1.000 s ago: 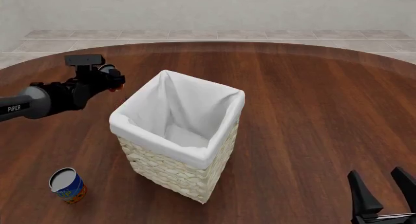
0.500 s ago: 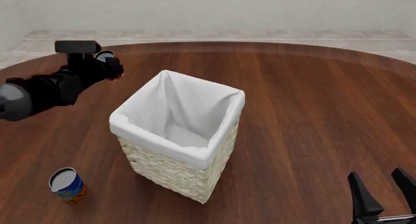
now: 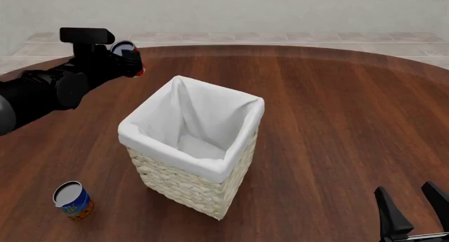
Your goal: Pick up the tomato sauce, and put it in the basket.
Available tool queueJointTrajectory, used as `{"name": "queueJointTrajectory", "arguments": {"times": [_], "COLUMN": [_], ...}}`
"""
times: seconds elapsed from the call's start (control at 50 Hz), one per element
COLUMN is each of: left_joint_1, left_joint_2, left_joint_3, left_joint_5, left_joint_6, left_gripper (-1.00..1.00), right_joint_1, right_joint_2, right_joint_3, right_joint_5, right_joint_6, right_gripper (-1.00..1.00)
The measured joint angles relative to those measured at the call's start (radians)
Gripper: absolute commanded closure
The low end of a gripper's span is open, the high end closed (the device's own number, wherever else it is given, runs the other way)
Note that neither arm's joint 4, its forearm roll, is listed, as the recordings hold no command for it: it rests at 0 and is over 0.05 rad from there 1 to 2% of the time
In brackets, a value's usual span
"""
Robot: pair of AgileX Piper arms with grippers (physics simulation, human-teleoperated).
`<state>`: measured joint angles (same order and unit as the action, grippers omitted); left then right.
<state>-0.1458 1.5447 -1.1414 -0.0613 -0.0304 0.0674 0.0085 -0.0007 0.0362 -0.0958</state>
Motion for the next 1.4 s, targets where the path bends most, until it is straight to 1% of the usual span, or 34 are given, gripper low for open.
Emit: {"name": "queueJointTrajectory", "arguments": {"times": [0.38, 0.82, 1.08, 1.4], "left_joint_1": [-0.099, -0.196, -0.286, -0.345], "left_joint_2": [-0.087, -0.152, -0.194, -0.220], "left_joint_3": [-0.010, -0.050, -0.049, -0.041], "left_joint_5": [0.092, 0.208, 0.288, 0.368], "left_joint_6": [-0.016, -0.009, -0.007, 0.004], "left_gripper": [1.00, 1.00, 1.00, 1.00], "right_joint_1": [0.006, 0.007, 0.008, 0.012], "right_joint_2": [-0.006, -0.008, -0.007, -0.006], "right_joint_3": [0.000, 0.000, 0.000, 0.000], "right_joint_5": [0.004, 0.003, -0.001, -0.005], "right_joint_6": [-0.003, -0.004, -0.004, -0.010], "right_gripper": [-1.00, -1.00, -1.00, -1.00]}}
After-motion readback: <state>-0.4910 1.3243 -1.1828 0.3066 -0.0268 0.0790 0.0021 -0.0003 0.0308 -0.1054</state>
